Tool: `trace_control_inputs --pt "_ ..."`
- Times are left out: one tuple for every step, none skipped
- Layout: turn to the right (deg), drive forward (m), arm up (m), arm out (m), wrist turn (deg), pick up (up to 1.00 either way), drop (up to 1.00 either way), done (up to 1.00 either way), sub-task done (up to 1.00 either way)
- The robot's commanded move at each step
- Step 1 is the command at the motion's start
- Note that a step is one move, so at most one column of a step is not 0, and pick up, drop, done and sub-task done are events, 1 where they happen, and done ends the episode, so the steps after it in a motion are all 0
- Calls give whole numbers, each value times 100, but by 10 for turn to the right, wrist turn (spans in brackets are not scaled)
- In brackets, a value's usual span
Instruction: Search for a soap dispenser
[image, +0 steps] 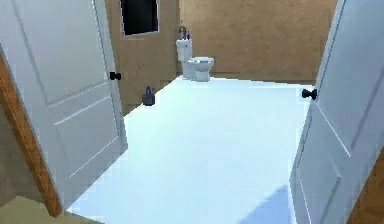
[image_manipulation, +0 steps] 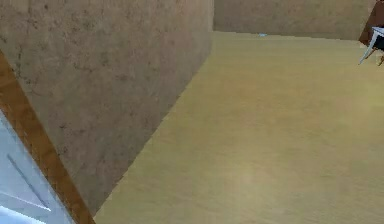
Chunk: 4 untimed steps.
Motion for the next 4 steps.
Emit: trace_control_inputs --pt "0 60 0 0 0 0 0 0 0" --pt "150 0 0 0 0 0 0 0 0" --pt "0 100 0 0 0 0 0 0 0" --pt "60 0 0 0 0 0 0 0 0"
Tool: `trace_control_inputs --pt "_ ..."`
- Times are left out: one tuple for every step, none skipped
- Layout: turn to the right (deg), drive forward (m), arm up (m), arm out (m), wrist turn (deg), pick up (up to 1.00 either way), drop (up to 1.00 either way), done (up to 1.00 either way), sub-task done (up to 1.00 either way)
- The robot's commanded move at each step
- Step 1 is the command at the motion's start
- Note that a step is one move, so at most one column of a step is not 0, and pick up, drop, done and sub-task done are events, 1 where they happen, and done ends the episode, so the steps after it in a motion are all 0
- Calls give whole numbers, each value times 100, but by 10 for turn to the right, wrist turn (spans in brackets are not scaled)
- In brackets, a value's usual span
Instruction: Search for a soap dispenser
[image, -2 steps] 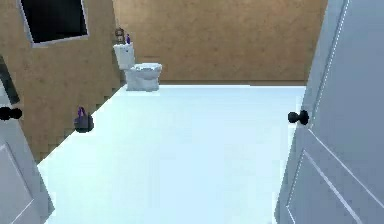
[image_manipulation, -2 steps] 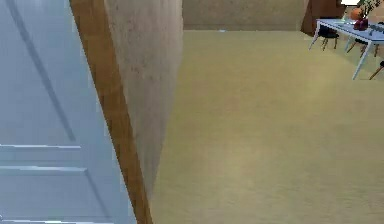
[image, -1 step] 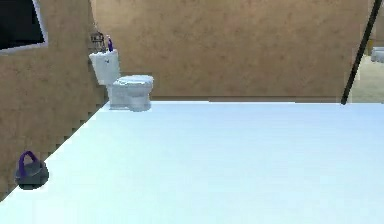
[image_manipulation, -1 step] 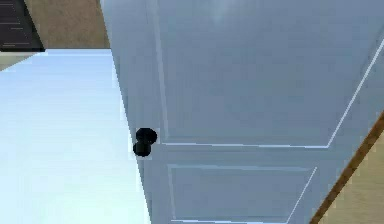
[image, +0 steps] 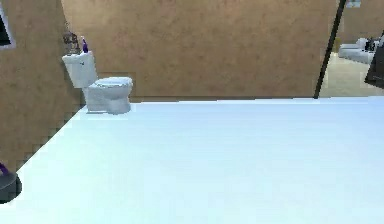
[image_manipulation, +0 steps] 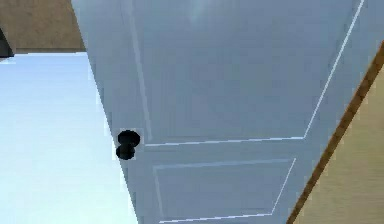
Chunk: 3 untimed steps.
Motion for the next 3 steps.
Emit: trace_control_inputs --pt "0 35 0 0 0 0 0 0 0" --pt "420 0 0 0 0 0 0 0 0" --pt "0 100 0 0 0 0 0 0 0"
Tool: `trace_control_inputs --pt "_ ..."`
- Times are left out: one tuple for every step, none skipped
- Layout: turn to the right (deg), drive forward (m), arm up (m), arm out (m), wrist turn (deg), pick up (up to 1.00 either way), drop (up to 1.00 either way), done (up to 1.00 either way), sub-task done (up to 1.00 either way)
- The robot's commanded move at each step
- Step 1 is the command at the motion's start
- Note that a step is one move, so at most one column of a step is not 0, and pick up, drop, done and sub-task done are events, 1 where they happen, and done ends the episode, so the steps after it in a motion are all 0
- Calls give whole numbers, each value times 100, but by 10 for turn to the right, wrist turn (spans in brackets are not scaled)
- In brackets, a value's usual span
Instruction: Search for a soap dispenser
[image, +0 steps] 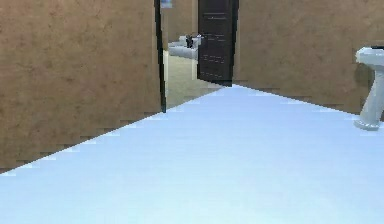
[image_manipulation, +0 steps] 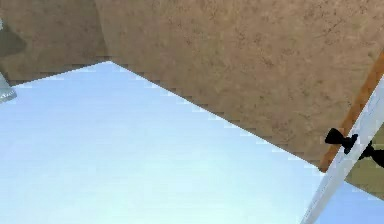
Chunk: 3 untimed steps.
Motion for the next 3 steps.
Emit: trace_control_inputs --pt "30 0 0 0 0 0 0 0 0" --pt "0 100 0 0 0 0 0 0 0" --pt "0 100 0 0 0 0 0 0 0"
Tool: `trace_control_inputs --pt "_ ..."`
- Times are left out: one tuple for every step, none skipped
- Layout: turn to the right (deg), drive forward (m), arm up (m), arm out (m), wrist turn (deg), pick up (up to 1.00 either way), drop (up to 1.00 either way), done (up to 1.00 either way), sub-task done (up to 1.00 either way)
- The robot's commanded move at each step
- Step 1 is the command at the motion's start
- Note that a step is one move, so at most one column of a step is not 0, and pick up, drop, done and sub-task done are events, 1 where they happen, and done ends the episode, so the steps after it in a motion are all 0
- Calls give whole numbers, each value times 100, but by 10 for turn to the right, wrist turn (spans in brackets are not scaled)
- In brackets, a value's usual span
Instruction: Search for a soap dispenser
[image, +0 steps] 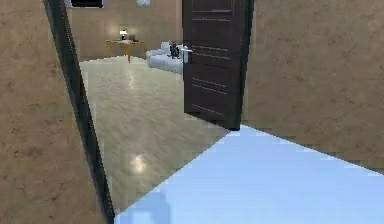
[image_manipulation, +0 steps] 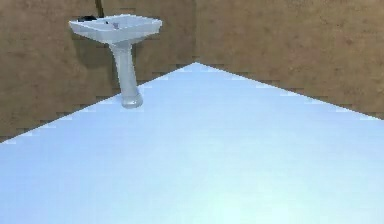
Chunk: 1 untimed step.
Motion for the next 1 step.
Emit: trace_control_inputs --pt "0 80 0 0 0 0 0 0 0"
